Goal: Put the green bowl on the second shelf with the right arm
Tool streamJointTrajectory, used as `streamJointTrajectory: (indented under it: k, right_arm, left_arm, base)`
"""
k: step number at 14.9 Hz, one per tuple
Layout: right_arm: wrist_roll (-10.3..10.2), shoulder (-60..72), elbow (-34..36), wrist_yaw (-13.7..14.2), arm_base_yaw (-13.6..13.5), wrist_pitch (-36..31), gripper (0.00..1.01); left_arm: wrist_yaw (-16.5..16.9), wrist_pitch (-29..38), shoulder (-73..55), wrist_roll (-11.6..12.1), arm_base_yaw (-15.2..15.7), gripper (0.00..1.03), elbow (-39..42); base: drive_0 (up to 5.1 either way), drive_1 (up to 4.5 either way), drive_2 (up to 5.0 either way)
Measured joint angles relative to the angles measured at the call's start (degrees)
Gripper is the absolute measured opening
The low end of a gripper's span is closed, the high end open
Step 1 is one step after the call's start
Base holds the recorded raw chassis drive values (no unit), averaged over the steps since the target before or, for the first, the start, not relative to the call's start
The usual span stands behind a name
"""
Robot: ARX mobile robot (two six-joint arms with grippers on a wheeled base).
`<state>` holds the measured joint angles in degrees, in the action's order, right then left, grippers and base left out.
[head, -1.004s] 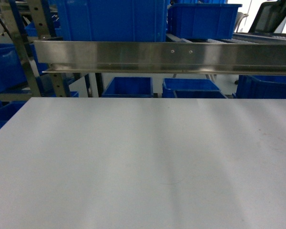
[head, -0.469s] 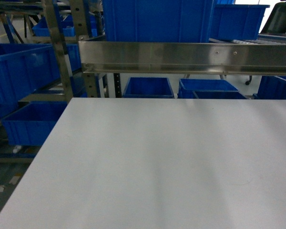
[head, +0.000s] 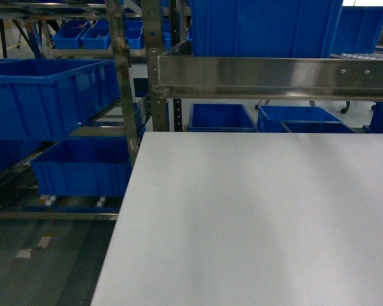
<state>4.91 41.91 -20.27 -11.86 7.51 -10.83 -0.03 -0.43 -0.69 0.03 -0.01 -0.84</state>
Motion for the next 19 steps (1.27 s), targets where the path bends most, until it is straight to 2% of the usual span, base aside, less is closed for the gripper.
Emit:
streamJointTrajectory:
  k: [19]
  right_arm:
    - [0.0,0.0,0.0,-0.1,0.0,0.1,0.02]
  left_arm:
    - [0.0,0.0,0.0,0.0,0.0,0.98,0.0]
  base:
    - [-5.0,2.43,2.4]
